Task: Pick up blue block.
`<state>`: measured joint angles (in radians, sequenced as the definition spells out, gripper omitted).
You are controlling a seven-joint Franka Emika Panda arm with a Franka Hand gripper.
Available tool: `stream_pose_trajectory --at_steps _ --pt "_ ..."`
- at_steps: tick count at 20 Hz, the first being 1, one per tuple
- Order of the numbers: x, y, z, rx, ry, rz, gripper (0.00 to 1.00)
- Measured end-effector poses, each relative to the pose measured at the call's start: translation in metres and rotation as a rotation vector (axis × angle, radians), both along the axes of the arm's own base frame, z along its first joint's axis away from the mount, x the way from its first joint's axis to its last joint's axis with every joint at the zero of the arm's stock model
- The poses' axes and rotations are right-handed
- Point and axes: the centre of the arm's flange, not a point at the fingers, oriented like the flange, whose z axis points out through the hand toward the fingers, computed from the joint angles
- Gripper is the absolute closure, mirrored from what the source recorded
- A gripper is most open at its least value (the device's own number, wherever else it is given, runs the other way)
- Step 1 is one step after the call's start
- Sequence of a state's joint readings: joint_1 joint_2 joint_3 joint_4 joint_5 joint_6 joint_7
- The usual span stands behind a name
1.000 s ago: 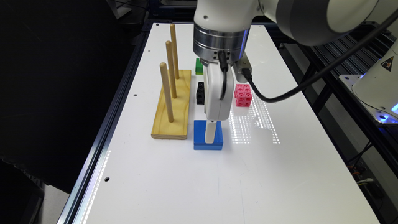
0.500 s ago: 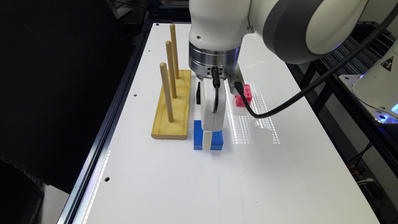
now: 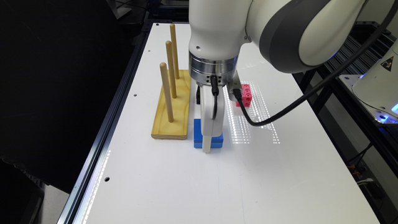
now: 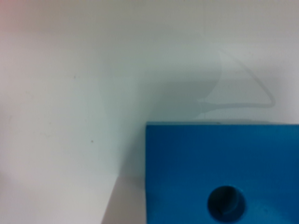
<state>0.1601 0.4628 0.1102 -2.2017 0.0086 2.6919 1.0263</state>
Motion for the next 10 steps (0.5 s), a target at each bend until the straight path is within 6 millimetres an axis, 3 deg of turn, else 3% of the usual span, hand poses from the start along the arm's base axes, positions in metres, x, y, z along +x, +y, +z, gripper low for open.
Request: stream_pose_trajectory --at_steps 10 --pt "0.0011 -0.0009 0.0086 -0.002 -0.003 -0.001 1.00"
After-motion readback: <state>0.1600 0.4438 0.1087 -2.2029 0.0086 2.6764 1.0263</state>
